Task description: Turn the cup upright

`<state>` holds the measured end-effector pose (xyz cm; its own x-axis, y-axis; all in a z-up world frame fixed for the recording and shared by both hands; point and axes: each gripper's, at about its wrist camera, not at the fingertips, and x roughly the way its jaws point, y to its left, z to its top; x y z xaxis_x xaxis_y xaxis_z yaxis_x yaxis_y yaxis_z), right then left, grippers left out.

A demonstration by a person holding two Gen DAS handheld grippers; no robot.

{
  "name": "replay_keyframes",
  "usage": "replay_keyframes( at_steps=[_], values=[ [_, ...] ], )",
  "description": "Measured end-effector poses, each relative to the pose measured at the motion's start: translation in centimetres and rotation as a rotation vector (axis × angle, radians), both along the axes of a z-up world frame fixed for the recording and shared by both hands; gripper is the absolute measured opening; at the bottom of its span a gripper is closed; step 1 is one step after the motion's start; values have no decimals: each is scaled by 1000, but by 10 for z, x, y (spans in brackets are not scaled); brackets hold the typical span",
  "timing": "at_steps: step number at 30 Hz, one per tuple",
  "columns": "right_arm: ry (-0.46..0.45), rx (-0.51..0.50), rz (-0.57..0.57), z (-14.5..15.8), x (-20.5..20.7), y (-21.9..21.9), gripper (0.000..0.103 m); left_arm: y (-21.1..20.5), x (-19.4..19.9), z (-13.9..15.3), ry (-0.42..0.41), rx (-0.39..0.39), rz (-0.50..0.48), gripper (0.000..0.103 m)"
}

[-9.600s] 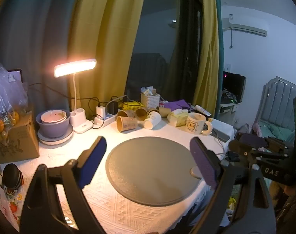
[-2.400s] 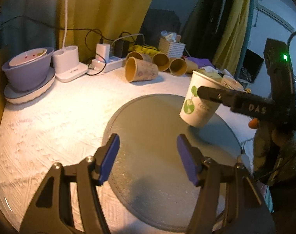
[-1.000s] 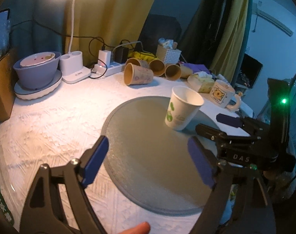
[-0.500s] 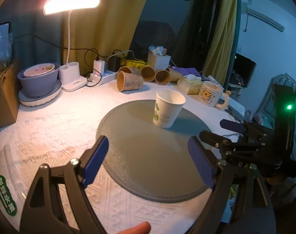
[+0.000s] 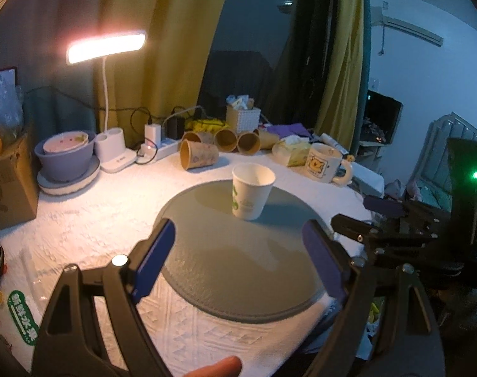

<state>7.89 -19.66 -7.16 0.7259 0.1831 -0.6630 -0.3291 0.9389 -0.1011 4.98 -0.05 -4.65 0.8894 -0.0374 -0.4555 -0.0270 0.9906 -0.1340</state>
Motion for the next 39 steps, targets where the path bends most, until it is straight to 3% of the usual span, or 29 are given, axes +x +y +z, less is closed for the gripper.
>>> replay_keyframes(
  at_steps=[26,39],
  values=[
    [-176,24,13,87,-59,-5,76,-19,-41,64,-175,51,-23,85],
    [-273,31,6,124,-79,4,76,0,-69,93,-269,54,17,85]
  ],
)
